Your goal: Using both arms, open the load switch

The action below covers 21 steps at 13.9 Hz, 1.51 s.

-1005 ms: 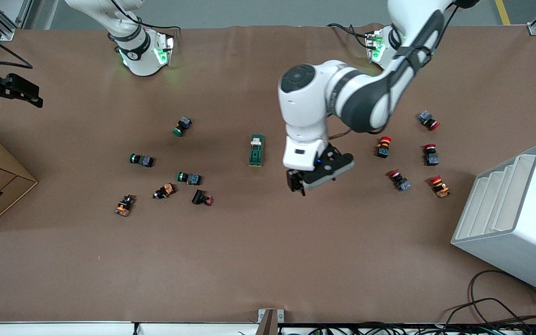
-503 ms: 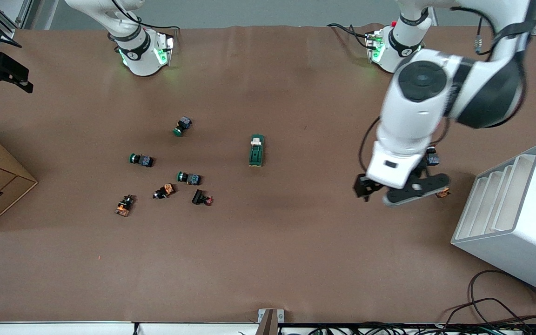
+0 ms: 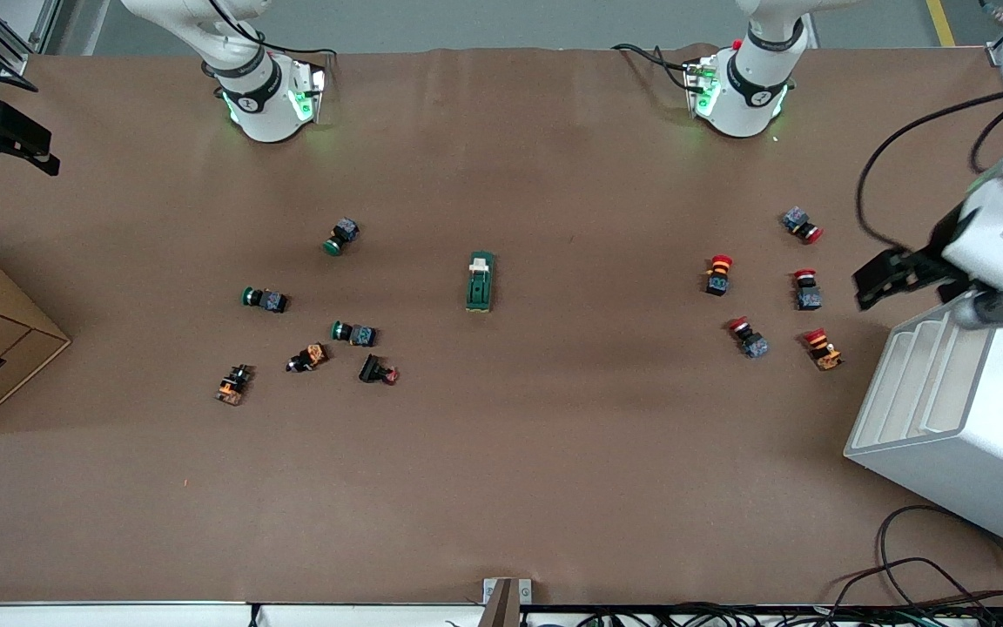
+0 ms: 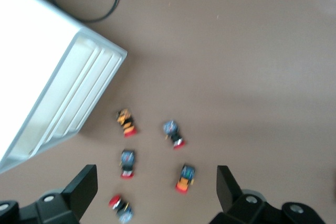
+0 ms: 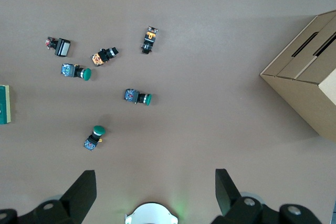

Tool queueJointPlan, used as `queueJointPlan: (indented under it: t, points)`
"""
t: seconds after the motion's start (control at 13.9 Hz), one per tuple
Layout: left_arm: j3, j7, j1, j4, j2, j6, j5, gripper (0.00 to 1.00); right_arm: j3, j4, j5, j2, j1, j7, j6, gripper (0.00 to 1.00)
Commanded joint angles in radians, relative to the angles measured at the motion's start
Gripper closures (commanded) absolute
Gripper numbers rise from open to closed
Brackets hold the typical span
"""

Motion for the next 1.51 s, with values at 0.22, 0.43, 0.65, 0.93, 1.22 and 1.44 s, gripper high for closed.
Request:
queueJointPlan:
  t: [0.22,0.43,0.65,0.93,1.22,1.44]
  points:
    - [0.16,0.124,-0.098,-0.138,-0.19,-0.111,-0.057,0.0,-0.017,-0.024,0.055,-0.019,-0.009,-0.009,0.011,0.0]
    - [0.16,0.125,-0.098,-0.18,-0.239,-0.111,-0.057,0.0,-0.015,-0.024,0.058,-0.019,-0.007,-0.011,0.008,0.0]
    - [0.154,0.139,-0.098,-0.214,-0.271,-0.111,-0.057,0.0,-0.015,-0.027,0.057,-0.022,-0.006,-0.011,0.003,0.0]
    - [0.125,0.138,-0.094,-0.217,-0.271,-0.108,-0.049,0.0,-0.015,-0.027,0.057,-0.022,-0.004,-0.012,0.003,0.0]
    - [0.134,0.141,-0.088,-0.191,-0.261,-0.107,-0.049,0.0,-0.014,-0.025,0.057,-0.022,-0.002,-0.015,0.003,0.0]
    - [0.137,0.145,-0.085,-0.156,-0.241,-0.11,-0.052,0.0,-0.014,-0.027,0.057,-0.022,-0.004,-0.018,0.003,0.0]
